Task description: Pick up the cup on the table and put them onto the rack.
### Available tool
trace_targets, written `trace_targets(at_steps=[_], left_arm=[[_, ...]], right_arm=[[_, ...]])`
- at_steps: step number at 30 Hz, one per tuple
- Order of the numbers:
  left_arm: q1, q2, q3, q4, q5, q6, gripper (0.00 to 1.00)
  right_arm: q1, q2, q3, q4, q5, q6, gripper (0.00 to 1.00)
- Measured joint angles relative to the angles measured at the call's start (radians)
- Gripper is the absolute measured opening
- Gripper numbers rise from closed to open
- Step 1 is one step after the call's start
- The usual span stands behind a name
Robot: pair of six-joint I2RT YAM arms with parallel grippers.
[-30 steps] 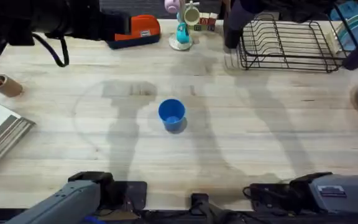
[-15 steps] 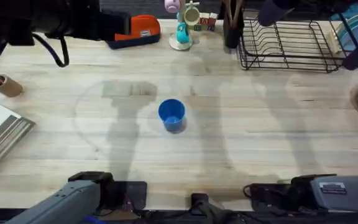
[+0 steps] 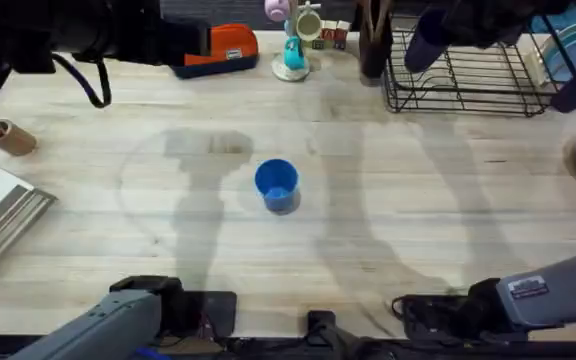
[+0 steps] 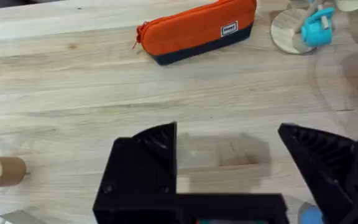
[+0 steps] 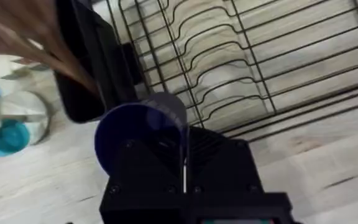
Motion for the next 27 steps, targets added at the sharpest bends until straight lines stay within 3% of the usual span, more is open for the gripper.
trace_targets(at_steps=[16,27], left_arm=[[0.000,0.000,0.000,0.000,0.000,0.000,0.994],[0.000,0.000,0.000,0.000,0.000,0.000,0.993]], right_arm=[[-0.010,0.151,0.000,0.082,0.000,0.000,0.031],[-0.010,0.169,0.000,0.078,0.000,0.000,0.035]])
